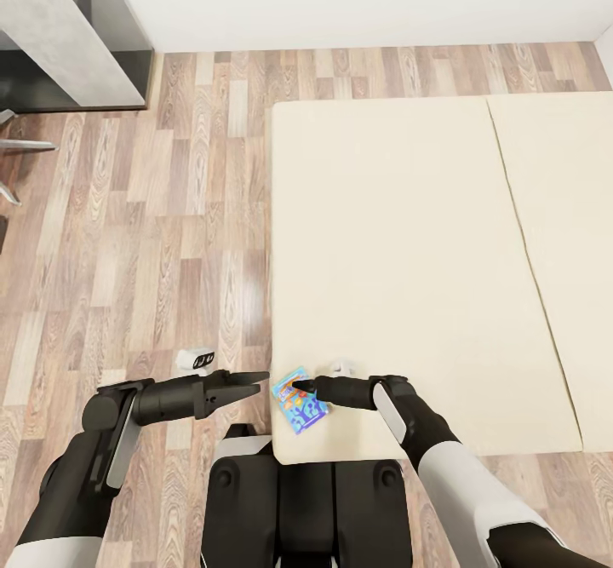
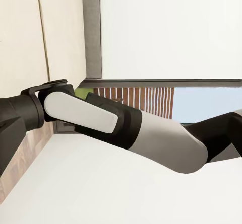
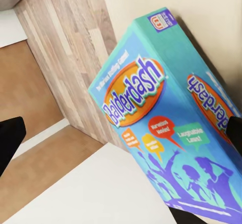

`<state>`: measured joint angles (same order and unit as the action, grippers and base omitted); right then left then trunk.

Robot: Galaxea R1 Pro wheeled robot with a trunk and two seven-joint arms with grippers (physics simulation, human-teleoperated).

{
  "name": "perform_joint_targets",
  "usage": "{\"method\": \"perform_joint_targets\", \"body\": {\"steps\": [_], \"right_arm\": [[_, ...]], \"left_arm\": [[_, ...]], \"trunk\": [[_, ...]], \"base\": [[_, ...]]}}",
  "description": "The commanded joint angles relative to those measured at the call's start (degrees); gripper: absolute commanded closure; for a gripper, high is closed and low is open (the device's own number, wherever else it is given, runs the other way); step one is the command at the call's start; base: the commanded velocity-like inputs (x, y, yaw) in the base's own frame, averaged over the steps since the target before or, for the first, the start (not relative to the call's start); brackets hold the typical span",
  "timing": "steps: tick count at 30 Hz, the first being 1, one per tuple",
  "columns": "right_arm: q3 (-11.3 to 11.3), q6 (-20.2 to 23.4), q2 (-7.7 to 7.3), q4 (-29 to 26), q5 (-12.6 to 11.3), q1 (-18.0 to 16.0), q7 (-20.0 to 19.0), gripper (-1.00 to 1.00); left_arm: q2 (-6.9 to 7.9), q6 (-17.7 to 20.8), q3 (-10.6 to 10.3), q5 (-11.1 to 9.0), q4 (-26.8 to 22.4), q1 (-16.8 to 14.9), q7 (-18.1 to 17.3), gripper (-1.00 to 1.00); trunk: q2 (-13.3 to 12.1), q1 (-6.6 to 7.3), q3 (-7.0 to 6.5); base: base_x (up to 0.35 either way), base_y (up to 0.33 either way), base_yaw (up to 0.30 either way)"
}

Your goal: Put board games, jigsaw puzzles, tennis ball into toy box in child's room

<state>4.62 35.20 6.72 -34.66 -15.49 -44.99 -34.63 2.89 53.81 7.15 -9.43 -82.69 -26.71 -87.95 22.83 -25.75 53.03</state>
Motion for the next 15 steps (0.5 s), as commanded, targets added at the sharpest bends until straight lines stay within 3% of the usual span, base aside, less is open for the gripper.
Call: {"method": "perform_joint_targets", "body": {"steps": [1, 15], "right_arm": [[0.05, 0.4, -0.02, -0.05, -0.33, -0.01, 0.08, -1.0], [0.06, 0.4, -0.03, -0.05, -0.33, -0.01, 0.08, -1.0]], "left_arm": [[0.01, 0.62, 0.03, 0.0, -0.01, -0.01, -0.2, -1.0], [0.02, 0.64, 0.02, 0.02, -0.01, -0.01, -0.25, -1.0]], "trunk": [[0.09, -0.03, 0.06], [0.09, -0.03, 0.06]], "base": [[0.0, 0.01, 0.0], [0.0, 0.07, 0.0]]}}
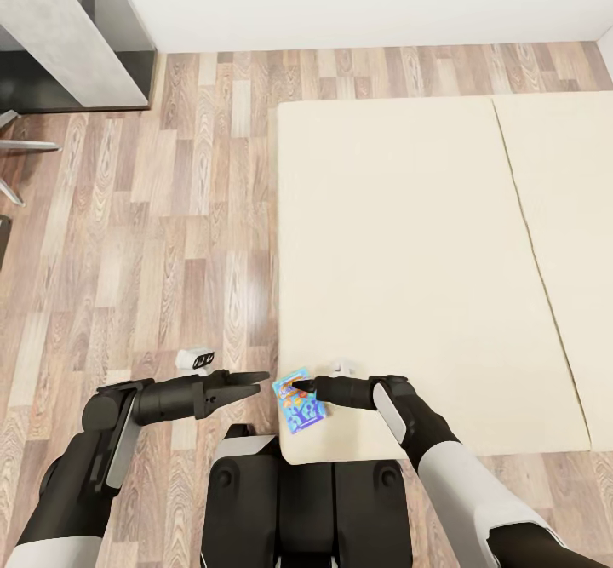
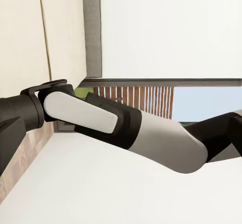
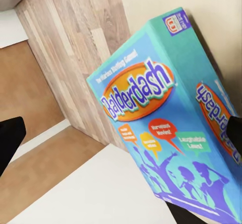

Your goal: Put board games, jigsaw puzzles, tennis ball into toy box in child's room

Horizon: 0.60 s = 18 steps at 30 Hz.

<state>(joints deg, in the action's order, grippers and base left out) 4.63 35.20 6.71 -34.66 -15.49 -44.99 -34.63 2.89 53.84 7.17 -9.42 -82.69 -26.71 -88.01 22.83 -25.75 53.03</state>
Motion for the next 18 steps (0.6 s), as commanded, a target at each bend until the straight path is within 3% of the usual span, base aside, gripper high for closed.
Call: {"method": "perform_joint_targets", "body": {"steps": [1, 18], "right_arm": [[0.06, 0.4, -0.01, -0.05, -0.33, -0.01, 0.08, -1.0], [0.08, 0.4, -0.03, -0.05, -0.33, -0.01, 0.08, -1.0]], "left_arm": [[0.01, 0.6, -0.01, 0.01, -0.01, -0.01, -0.19, -1.0], [0.01, 0.62, -0.02, 0.0, -0.01, -0.01, -0.19, -1.0]], "trunk": [[0.09, -0.03, 0.06], [0.09, -0.03, 0.06]], "base": [[0.0, 0.006, 0.0], [0.0, 0.019, 0.0]]}}
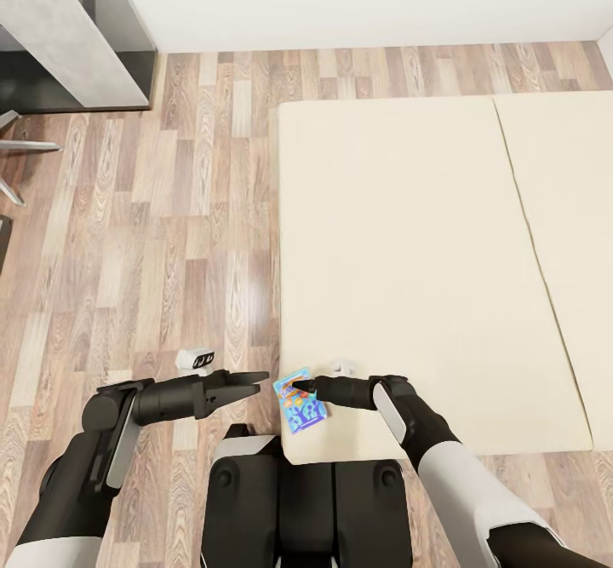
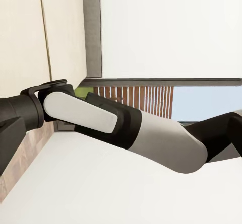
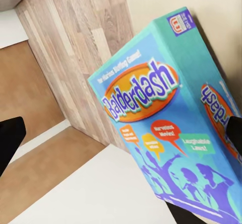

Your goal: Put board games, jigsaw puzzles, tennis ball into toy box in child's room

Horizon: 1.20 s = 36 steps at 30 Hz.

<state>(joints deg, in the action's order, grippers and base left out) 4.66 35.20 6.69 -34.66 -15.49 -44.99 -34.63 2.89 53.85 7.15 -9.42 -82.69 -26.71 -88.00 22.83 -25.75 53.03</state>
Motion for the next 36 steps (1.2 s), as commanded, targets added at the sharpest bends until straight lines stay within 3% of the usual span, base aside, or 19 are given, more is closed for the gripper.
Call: {"method": "perform_joint_targets", "body": {"steps": [1, 36], "right_arm": [[0.05, 0.39, -0.01, -0.05, -0.33, -0.01, 0.09, -1.0], [0.0, 0.31, -0.09, -0.32, -0.42, -0.01, 0.03, -1.0]], "left_arm": [[0.03, 0.62, 0.0, 0.01, -0.01, -0.01, -0.2, -1.0], [0.07, 0.59, 0.06, 0.01, -0.01, -0.01, -0.21, -1.0]], "trunk": [[0.09, -0.03, 0.06], [0.09, -0.03, 0.06]], "base": [[0.0, 0.0, 0.0], [0.0, 0.0, 0.0]]}}
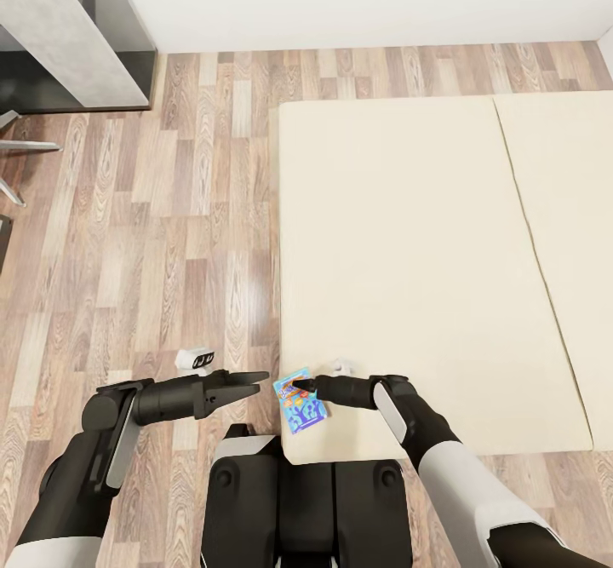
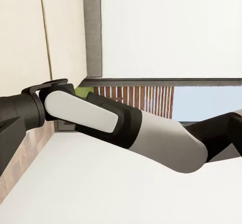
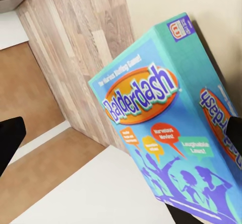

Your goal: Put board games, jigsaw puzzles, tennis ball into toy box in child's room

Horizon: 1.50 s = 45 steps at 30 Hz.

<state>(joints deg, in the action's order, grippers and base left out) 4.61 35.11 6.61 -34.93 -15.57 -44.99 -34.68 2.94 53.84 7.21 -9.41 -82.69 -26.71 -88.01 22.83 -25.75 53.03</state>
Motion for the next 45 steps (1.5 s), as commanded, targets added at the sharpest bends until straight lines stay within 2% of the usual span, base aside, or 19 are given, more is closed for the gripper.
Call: {"method": "perform_joint_targets", "body": {"steps": [1, 45], "right_arm": [[0.05, 0.4, -0.01, -0.11, -0.34, -0.01, 0.12, -1.0], [0.05, 0.4, 0.07, -0.14, -0.33, -0.01, 0.06, -1.0]], "left_arm": [[0.01, 0.62, 0.0, -0.01, -0.01, -0.01, -0.23, -1.0], [0.02, 0.65, 0.0, 0.01, -0.01, -0.01, -0.16, -1.0]], "trunk": [[0.09, -0.03, 0.06], [0.09, -0.03, 0.06]], "base": [[0.0, 0.0, 0.0], [0.0, 0.006, 0.0]]}}
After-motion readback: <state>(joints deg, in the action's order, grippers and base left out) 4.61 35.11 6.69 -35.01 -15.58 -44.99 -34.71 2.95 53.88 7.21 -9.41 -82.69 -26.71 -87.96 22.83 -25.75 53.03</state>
